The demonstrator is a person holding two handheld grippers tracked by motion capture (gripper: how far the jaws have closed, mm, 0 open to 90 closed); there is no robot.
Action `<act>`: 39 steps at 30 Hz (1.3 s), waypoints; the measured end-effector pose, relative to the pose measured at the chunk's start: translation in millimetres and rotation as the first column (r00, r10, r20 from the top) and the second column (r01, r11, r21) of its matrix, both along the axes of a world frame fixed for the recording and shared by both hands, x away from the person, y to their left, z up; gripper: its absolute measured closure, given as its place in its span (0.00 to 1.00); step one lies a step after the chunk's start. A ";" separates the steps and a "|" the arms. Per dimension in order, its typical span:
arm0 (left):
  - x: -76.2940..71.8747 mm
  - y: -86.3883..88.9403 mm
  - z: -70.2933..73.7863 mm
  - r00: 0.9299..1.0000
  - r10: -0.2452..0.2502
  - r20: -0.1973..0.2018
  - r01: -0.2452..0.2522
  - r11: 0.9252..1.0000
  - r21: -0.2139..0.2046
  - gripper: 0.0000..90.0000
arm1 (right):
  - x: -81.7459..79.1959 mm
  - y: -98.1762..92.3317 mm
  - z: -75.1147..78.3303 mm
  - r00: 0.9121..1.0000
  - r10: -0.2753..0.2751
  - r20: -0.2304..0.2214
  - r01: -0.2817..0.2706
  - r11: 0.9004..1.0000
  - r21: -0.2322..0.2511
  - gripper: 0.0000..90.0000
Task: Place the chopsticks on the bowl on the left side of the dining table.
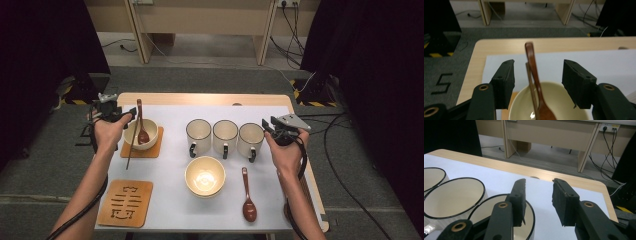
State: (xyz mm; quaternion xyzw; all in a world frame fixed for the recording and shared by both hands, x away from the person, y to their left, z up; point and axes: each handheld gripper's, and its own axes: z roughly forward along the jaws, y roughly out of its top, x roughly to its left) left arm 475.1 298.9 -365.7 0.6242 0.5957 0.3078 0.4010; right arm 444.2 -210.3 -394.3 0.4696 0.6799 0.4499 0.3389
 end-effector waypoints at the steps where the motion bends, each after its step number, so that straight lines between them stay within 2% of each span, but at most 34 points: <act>1: -0.6 -3.1 6.9 1.000 -0.008 0.024 0.009 1.000 -0.006 0.47 | 0.1 0.3 0.7 1.000 -0.001 0.000 0.001 1.000 0.001 0.70; 4: -1.1 -11.2 21.0 0.997 -0.033 0.064 0.034 0.999 -0.004 0.47 | 1.4 0.8 2.1 1.000 0.005 0.006 -0.005 1.000 -0.003 0.70; 6: -0.3 -15.5 26.4 0.996 -0.048 0.069 0.048 0.999 0.003 0.47 | 2.3 0.5 2.4 1.000 0.007 0.009 -0.007 1.000 -0.004 0.70; 10: 3.0 -21.3 32.1 0.996 -0.063 0.060 0.062 0.998 0.020 0.46 | 3.4 -0.6 1.9 1.000 0.008 0.007 -0.008 1.000 -0.002 0.70; 17: 6.5 -21.5 28.6 0.997 -0.076 0.023 0.076 0.997 0.020 0.45 | 5.6 -3.6 1.1 1.000 0.007 0.000 -0.007 1.000 0.005 0.69; 25: 11.7 -21.4 30.3 0.994 -0.105 0.002 0.105 0.993 0.052 0.44 | 7.1 -6.6 4.8 1.000 0.019 -0.018 -0.019 1.000 -0.006 0.69; 27: 12.7 -20.0 31.5 0.994 -0.105 -0.002 0.105 0.993 0.058 0.44 | 6.4 -9.5 5.4 0.999 0.021 -0.034 -0.022 1.000 -0.010 0.69; 30: 13.6 -17.2 33.7 0.994 -0.111 -0.008 0.111 0.990 0.088 0.44 | 4.8 -15.6 6.8 0.998 0.017 -0.063 -0.017 1.000 -0.008 0.69; 34: 10.5 -12.5 32.6 0.994 -0.109 -0.009 0.110 0.991 0.071 0.44 | 1.7 -26.0 9.6 0.991 0.004 -0.130 -0.006 1.000 -0.013 0.70; 38: 2.2 -8.0 26.3 0.994 -0.108 -0.006 0.108 0.993 0.052 0.44 | -2.0 -34.3 8.8 0.975 -0.006 -0.220 0.000 1.000 -0.027 0.70; 39: -0.3 -6.6 24.4 0.994 -0.109 -0.006 0.109 0.993 0.049 0.44 | -3.9 -37.2 8.3 0.968 -0.008 -0.252 0.000 0.999 -0.034 0.70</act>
